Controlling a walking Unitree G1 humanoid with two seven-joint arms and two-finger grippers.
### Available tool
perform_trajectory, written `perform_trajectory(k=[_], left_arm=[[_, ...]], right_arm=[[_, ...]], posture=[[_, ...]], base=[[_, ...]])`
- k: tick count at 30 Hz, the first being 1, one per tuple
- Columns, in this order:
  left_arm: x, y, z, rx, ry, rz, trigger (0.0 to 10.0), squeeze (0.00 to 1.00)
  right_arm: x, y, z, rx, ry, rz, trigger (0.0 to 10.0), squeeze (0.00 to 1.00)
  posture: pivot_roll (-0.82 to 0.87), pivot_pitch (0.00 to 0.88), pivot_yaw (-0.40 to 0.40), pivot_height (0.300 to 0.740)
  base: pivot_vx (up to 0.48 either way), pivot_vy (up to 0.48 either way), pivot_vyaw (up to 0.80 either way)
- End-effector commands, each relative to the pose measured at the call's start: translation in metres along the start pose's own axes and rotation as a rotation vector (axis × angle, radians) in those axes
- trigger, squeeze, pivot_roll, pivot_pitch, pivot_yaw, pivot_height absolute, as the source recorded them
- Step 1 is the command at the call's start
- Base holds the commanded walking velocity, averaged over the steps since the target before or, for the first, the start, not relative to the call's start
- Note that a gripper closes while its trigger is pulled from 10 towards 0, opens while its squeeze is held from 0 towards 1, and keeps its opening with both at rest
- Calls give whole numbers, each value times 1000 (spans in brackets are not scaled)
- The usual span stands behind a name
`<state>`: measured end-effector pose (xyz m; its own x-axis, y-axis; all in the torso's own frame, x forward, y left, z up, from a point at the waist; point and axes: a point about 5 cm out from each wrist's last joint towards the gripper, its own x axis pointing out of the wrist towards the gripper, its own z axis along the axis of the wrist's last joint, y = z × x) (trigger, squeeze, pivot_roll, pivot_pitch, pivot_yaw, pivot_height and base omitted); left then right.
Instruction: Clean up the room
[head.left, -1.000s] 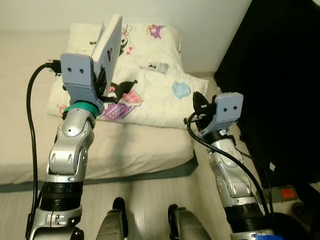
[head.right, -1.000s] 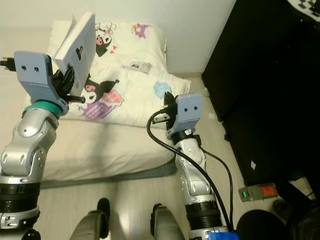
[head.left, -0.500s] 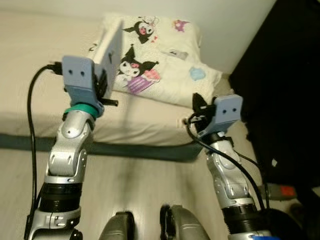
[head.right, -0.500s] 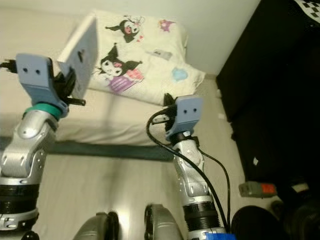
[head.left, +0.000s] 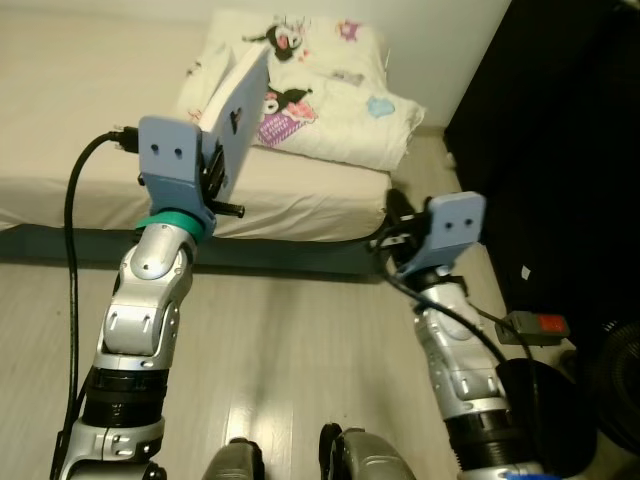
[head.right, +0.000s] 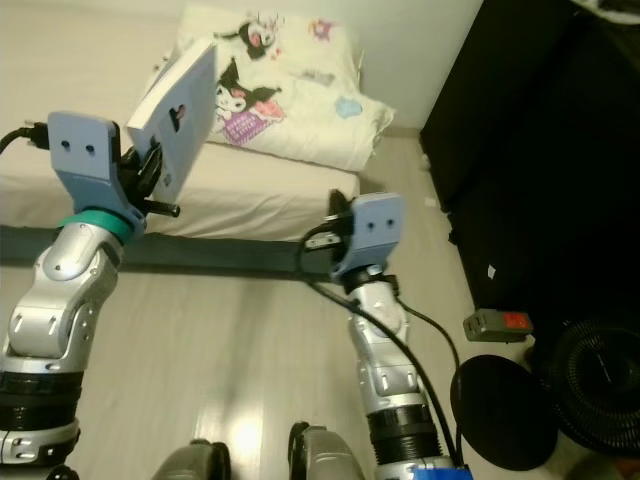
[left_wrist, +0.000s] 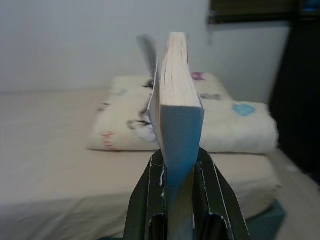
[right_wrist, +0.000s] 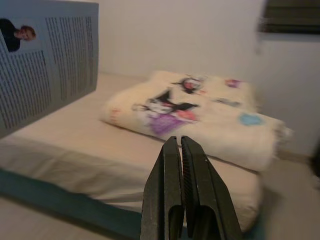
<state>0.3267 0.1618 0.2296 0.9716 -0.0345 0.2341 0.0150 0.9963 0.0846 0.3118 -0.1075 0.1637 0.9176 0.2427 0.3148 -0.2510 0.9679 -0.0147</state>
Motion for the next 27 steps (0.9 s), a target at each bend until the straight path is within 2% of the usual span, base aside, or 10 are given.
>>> perform_trajectory(k=[1, 24, 27], left_arm=[[-1, 3, 6, 5, -40, 12, 10000, 0], [0, 2, 5, 2, -40, 17, 10000, 0], [0, 2, 5, 2, -39, 17, 10000, 0]], right_arm=[[-1, -3, -1, -16, 8, -7, 10000, 0], [-1, 0, -1, -21, 9, 29, 10000, 0], [-2, 2, -2, -6, 14, 45, 10000, 0]], posture=[[-58, 102, 14, 740], [-61, 98, 9, 740], [-61, 97, 8, 740]], base=[[420, 0, 750], [435, 0, 744], [424, 0, 160]])
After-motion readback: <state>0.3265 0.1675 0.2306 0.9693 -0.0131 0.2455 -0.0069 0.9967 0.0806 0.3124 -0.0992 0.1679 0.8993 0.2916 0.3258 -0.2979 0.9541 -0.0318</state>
